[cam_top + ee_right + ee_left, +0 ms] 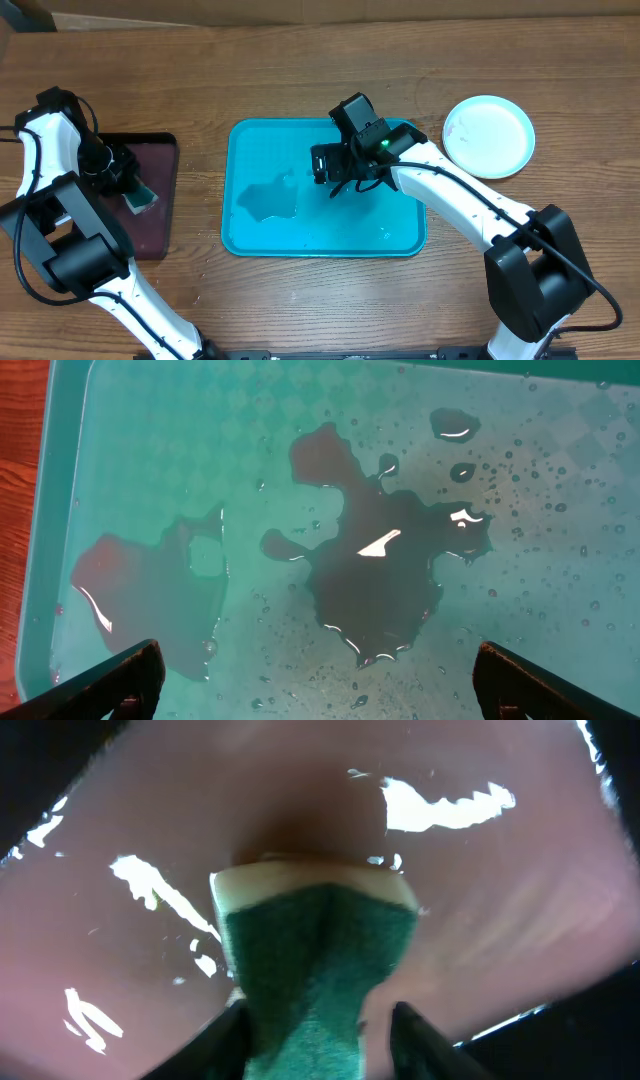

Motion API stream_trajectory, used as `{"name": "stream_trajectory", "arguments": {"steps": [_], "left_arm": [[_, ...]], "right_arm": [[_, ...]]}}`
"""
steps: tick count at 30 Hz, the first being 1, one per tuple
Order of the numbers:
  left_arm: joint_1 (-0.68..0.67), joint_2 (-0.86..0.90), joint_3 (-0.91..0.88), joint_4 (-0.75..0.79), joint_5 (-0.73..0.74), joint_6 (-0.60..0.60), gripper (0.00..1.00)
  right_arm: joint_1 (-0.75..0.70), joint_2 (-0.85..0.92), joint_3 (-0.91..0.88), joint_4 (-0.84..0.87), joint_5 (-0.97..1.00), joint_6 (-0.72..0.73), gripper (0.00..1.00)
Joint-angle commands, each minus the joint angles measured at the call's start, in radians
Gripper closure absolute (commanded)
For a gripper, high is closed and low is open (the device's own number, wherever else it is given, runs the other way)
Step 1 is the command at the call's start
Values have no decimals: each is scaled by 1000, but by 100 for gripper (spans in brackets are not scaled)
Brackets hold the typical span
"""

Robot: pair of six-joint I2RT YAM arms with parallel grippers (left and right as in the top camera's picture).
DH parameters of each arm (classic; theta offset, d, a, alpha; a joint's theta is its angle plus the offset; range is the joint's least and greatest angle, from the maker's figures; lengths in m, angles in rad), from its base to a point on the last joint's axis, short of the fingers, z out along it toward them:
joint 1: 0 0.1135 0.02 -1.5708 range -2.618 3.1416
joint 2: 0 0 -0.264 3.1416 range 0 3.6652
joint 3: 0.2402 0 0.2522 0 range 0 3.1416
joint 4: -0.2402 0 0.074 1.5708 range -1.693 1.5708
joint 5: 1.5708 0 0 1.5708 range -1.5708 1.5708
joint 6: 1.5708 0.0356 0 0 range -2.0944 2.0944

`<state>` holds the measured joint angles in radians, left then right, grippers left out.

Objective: Clean dirty plates on tray and stack at the side

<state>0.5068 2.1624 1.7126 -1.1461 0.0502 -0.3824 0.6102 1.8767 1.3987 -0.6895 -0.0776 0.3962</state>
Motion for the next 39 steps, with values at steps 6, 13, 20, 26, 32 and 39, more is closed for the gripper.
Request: {"name": "stream_trajectory", "arguments": {"steps": [6,13,20,26,32,39], "left_arm": [[6,9,3,-74,-22,9,56],[6,9,-10,-72,-87,9,73],[3,9,-99,25,-86,9,86],[5,9,-223,140,-93,20,96],[5,-5,-113,42,-94,19,96],[-3,-8,98,-153,66,11,86]], "right_arm": [[0,-18,-6,14,11,8,0],[0,-18,-6,12,11,8,0],[0,-18,-6,12,25,8,0],[0,-18,-6,12,25,8,0],[0,-18,-6,8,25,8,0],[0,-18,-6,16,25,8,0]]}}
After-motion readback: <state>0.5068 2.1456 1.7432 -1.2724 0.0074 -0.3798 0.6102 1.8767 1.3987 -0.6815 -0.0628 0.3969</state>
